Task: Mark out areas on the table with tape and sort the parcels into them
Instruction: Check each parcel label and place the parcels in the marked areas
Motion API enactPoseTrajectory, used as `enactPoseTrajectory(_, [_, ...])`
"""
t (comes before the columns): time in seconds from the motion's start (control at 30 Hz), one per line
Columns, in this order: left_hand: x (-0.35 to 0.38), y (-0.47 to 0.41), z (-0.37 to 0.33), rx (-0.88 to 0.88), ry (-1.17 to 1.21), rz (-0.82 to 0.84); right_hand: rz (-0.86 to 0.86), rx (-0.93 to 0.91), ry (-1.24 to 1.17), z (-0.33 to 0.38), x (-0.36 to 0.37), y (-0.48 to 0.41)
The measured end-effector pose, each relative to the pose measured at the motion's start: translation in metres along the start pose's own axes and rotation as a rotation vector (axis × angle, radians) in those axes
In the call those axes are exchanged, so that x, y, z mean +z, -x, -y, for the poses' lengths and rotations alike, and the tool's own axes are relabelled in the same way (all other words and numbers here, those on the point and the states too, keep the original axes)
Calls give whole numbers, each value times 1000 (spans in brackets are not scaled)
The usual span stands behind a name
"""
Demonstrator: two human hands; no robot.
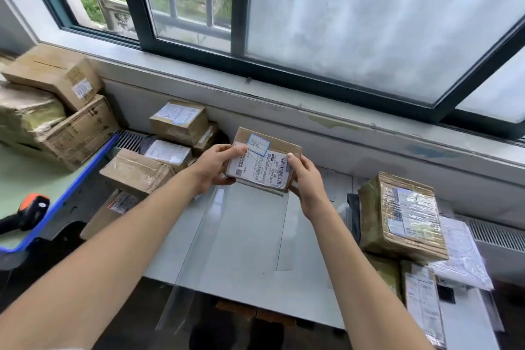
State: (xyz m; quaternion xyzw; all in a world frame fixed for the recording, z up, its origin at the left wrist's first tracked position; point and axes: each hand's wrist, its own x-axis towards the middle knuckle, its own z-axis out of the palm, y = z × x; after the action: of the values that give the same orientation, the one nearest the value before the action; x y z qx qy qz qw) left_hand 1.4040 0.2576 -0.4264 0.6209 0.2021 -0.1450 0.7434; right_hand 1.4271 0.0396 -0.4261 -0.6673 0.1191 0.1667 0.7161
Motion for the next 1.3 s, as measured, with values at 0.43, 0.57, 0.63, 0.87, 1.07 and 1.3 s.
enactPoseTrajectory(0.43, [41,-8,29,-5,114,-33,-3,34,-42,-16,-50,-10])
enactPoseTrajectory(0.57, [48,-10,31,53,201,-66,-17,3,-90,-18,-56,-7])
enactPoseTrajectory(0.63, [51,-9,37,78,273,-61,-50,8,-110,-23,-57,-4])
enactPoseTrajectory(0.87, [48,2,65,36,323,-21,-96,56,-97,-45,-56,2])
enactPoseTrajectory(1.07, [54,0,93,-58,392,-223,-32,62,-91,-62,-55,1])
enactPoseTrajectory(1.3, [98,-27,112,-125,45,-252,-341,108,35,-87,-88,-20])
